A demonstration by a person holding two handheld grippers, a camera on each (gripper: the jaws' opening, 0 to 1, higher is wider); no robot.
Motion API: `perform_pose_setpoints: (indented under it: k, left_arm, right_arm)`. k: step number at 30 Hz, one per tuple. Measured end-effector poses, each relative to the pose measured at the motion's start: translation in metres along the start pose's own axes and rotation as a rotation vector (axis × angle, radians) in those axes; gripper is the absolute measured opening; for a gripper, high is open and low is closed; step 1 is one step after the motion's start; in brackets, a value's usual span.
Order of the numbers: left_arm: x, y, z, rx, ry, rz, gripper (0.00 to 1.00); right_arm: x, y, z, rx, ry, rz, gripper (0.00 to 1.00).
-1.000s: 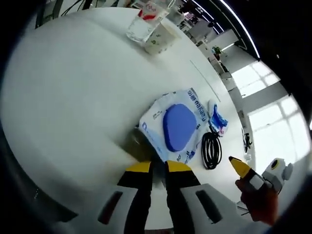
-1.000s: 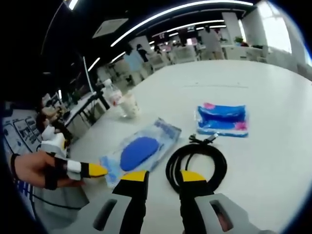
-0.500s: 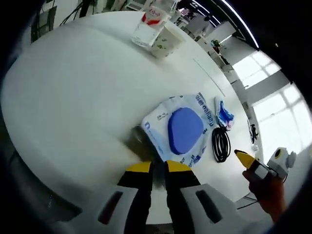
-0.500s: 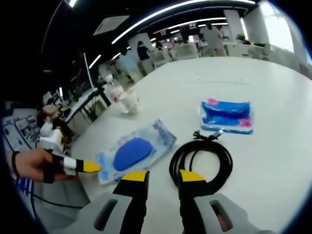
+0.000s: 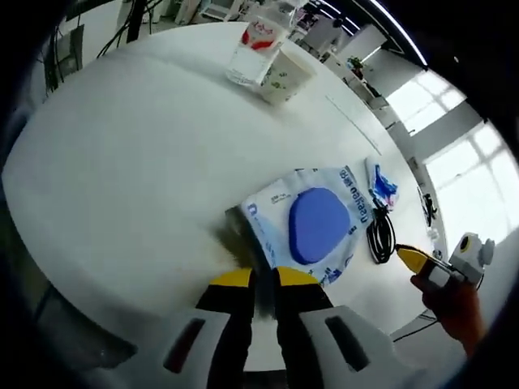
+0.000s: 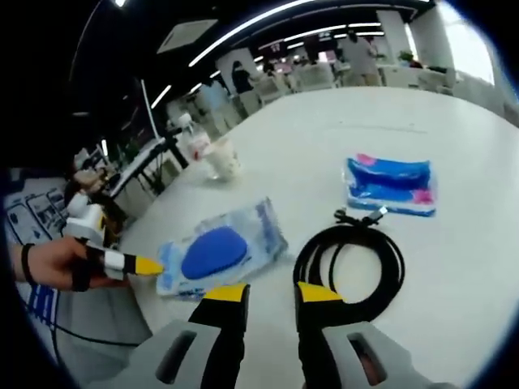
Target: Arrange the tabletop items into an orderly group along one side of the table until the central work area is clear of visible clutter.
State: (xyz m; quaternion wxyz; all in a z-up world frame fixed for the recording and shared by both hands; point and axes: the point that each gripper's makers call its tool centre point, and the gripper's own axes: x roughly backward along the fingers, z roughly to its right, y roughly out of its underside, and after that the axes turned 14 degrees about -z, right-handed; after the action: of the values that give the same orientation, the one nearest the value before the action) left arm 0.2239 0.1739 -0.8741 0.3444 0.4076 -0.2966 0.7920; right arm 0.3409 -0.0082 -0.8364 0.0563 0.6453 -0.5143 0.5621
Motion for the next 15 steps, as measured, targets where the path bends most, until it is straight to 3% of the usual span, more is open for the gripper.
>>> perform_pose_setpoints:
  k: [4,8,15]
  left_arm:
    - [0.002,-0.010,-0.008,-0.018,-0.024,0.006,0.05]
    - [0.004,-0.022,-0.015,0.014,-0.023,0.028,0.04]
    - [0.000,-0.029,-0.017,-0.037,-0.022,0.026,0.04]
  right_arm:
    - [-0.010,-0.008,-0.006,0.014,-0.008,-0.006,0.20]
    - [-0.018,-0.013,-0.008,0.021,-0.021,-0.019,0.21]
    - [-0.029,-0.014,-0.012,0.008,-0.046,-0.037,0.21]
